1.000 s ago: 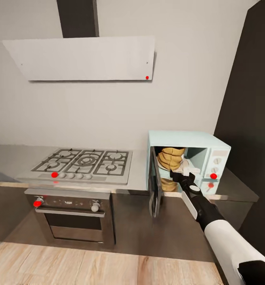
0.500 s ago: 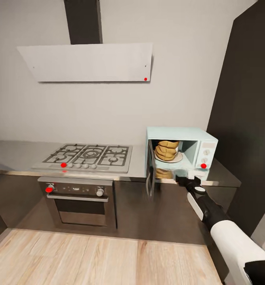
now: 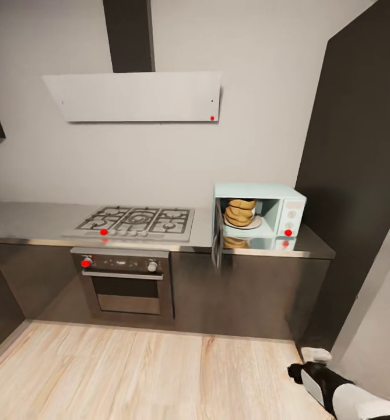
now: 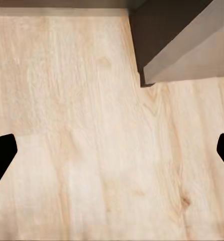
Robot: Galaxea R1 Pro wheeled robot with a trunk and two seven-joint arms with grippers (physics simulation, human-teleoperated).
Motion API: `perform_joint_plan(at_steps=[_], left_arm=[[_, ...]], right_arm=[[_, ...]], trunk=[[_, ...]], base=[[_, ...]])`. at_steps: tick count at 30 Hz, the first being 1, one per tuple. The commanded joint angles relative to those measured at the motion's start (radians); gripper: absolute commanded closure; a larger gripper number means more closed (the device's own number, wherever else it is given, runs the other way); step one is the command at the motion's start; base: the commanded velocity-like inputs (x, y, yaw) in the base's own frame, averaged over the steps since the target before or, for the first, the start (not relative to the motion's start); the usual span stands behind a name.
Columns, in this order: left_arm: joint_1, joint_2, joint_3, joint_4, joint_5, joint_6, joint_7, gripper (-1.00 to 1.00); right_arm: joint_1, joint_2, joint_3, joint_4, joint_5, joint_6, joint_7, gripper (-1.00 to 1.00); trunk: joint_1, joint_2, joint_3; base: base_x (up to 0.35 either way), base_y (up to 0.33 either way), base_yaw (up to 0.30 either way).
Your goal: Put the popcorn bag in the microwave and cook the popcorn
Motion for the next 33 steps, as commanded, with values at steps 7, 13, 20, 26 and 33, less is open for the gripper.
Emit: perform_joint_plan(at_steps=[7,13,20,26,33], left_arm=[[0.000,0.001,0.002,0.000,0.004,-0.002,0.002,-1.00],[0.000,0.001,0.002,-0.001,0.004,-0.003,0.002,-1.00],[0.000,-0.001,0.003,-0.002,0.006,-0.003,0.004,-1.00],[0.000,-0.001,0.002,-0.001,0.006,-0.003,0.005,-1.00],[0.000,-0.001,0.003,-0.001,0.006,-0.003,0.005,-1.00]], right_arm=[[0.217,0.036,0.012,0.116,-0.006,-0.093,0.007,-1.00],[0.458,0.067,0.010,0.117,-0.010,-0.259,0.032,-1.00],[0.487,0.089,0.009,0.118,-0.013,-0.263,0.035,-1.00],[0.501,0.089,0.010,0.117,-0.012,-0.264,0.037,-1.00],[0.501,0.089,0.010,0.118,-0.012,-0.267,0.037,-1.00]], trunk=[[-0.001,-0.001,-0.001],[-0.001,-0.001,-0.001],[-0.001,-0.001,-0.001],[-0.001,-0.001,-0.001],[-0.001,-0.001,-0.001]], base=[[-0.150,0.000,0.000],[-0.003,0.000,0.000],[0.037,0.000,0.000],[0.290,0.000,0.000],[0.308,0.000,0.000]])
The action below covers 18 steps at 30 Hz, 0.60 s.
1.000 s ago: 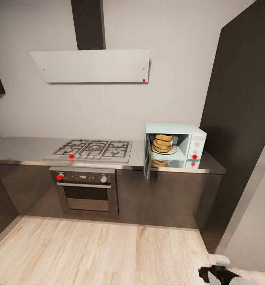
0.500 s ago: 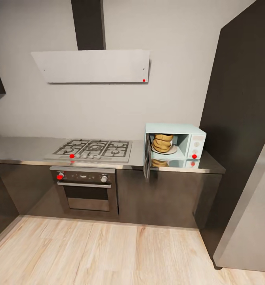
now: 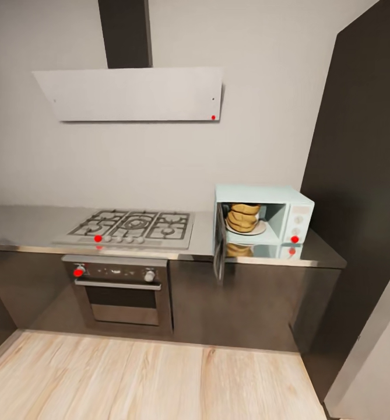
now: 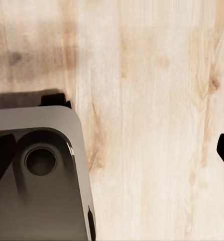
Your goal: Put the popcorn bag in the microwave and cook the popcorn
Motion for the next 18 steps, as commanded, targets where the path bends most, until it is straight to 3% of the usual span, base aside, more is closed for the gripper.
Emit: perform_joint_plan(at_steps=[1,5,14,18], left_arm=[[0.000,0.000,0.002,0.000,0.004,-0.002,0.001,-1.00],[0.000,0.000,0.002,0.000,0.004,-0.002,0.001,-1.00],[0.000,0.000,0.003,-0.001,0.003,-0.004,0.001,-1.00],[0.000,0.000,0.001,-0.001,0.004,-0.002,0.001,-1.00]], right_arm=[[-0.001,0.000,0.008,0.003,-0.010,-0.007,0.000,-1.00],[-0.001,0.000,0.007,0.003,-0.013,-0.009,0.000,-1.00],[-0.001,-0.005,0.007,0.003,-0.017,-0.002,-0.002,-1.00],[-0.001,-0.009,0.007,0.003,-0.014,0.002,-0.001,-1.00]], trunk=[[0.001,-0.001,-0.001],[0.001,-0.001,-0.001],[0.001,-0.001,-0.001],[0.001,-0.001,-0.001]], base=[[0.294,0.000,0.000],[0.225,0.000,-0.007],[0.019,-0.003,-0.071],[0.049,-0.196,-0.003]])
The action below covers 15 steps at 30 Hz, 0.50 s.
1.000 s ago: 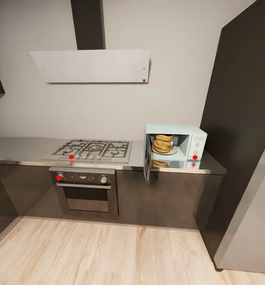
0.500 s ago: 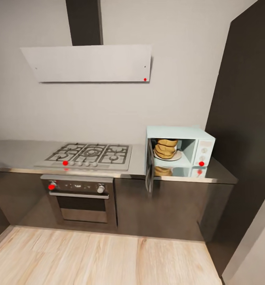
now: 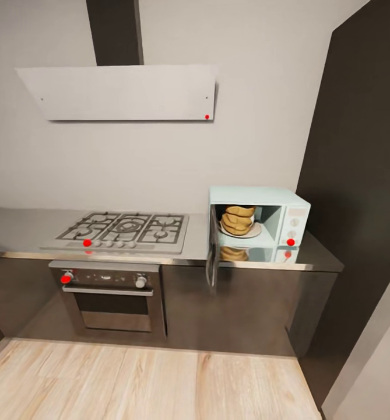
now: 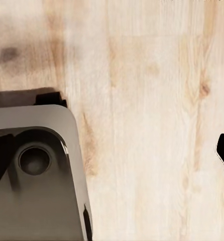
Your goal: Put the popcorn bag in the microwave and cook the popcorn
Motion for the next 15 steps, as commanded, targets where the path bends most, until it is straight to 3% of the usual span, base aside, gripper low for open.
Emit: perform_joint_plan(at_steps=[1,8,15], left_arm=[[0.000,0.000,0.002,0.000,0.005,-0.002,0.001,-1.00],[0.000,0.000,0.001,0.000,0.005,-0.002,0.001,-1.00],[0.000,0.000,0.002,0.000,0.005,-0.003,0.001,-1.00]], right_arm=[[-0.001,0.001,0.009,0.003,-0.008,-0.006,0.001,-1.00],[-0.001,0.003,0.010,0.003,-0.004,-0.010,0.001,-1.00],[-0.001,0.001,0.009,0.003,-0.005,-0.012,0.001,-1.00]], trunk=[[0.000,-0.001,-0.001],[0.000,-0.001,-0.001],[0.000,-0.001,-0.001]], base=[[0.121,-0.264,0.000],[0.131,-0.252,0.000],[0.060,-0.058,0.000]])
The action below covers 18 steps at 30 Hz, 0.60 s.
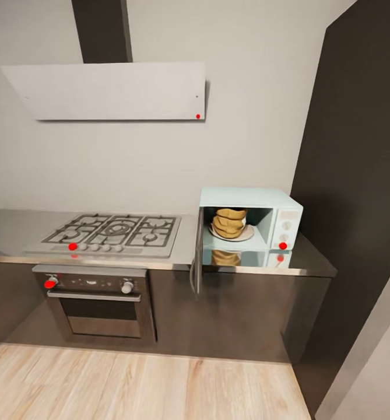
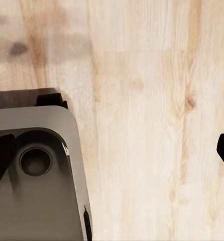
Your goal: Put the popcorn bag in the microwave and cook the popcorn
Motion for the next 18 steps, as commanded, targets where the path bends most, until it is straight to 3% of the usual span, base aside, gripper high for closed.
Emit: perform_joint_plan(at_steps=[1,18], left_arm=[[0.000,0.000,0.002,0.000,0.005,-0.002,0.001,-1.00],[0.000,0.000,0.001,0.000,0.004,0.000,-0.008,-1.00]], right_arm=[[-0.001,0.000,0.009,0.003,-0.010,-0.006,0.000,-1.00],[-0.001,0.003,0.009,0.003,-0.010,-0.003,0.001,-1.00]], trunk=[[0.000,-0.001,-0.001],[0.000,-0.001,-0.001]], base=[[0.121,-0.007,0.000],[0.303,0.000,0.000]])
